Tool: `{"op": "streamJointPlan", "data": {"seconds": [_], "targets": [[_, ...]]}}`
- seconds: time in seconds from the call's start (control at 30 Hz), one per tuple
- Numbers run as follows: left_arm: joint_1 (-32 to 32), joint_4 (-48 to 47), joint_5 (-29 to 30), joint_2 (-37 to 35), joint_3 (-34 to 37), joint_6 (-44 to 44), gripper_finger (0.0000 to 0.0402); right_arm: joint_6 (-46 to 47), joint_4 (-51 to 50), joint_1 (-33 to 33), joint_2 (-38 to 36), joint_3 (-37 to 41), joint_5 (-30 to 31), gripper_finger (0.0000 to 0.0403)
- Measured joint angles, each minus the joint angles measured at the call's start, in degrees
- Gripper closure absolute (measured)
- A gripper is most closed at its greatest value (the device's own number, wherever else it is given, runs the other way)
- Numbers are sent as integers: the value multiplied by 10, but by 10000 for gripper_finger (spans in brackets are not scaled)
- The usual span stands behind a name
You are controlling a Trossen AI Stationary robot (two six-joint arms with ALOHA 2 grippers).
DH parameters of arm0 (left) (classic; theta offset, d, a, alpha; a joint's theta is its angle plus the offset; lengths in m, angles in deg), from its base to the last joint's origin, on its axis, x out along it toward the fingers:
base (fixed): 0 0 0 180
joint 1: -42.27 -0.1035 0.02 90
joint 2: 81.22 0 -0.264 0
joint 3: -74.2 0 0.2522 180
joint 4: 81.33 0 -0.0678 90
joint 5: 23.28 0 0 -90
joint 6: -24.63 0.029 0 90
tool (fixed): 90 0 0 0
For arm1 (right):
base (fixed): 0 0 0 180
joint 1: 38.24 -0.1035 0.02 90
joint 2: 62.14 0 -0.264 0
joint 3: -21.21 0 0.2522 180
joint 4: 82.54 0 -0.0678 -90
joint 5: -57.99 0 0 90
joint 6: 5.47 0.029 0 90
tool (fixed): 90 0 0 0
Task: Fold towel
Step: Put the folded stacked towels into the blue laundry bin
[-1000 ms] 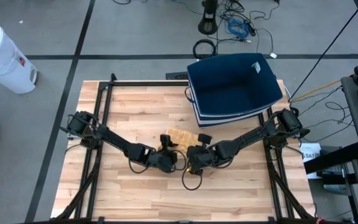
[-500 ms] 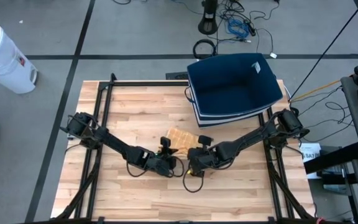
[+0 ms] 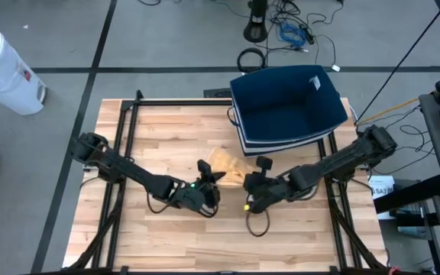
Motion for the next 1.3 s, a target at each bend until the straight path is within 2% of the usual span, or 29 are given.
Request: {"op": "streamJointPlan", "data": {"seconds": [0.23, 0.37, 0.57, 0.7, 0.8, 1.0, 1.17, 1.3], "targets": [[-15, 2, 20, -40, -79, 141, 363, -72, 2, -4, -102, -17, 66, 371], [-39, 5, 19, -58, -125, 192, 363, -138, -7, -3, -136, -66, 115, 371], [-70, -1, 11, -62, -224, 263, 363, -244, -65, 0, -141, -169, 172, 371], [-98, -5, -23, -61, -279, 296, 363, -290, -111, 11, -140, -224, 219, 371], [-121, -5, -59, -61, -309, 302, 363, -321, -125, 23, -140, -261, 232, 371], [-194, -21, -163, -59, -330, 260, 363, -384, -140, 72, -139, -295, 263, 371], [-261, -35, -248, -45, -330, 203, 363, -387, -168, 128, -139, -296, 264, 371], [-297, -46, -289, -27, -330, 183, 363, -354, -207, 178, -132, -297, 250, 371]]}}
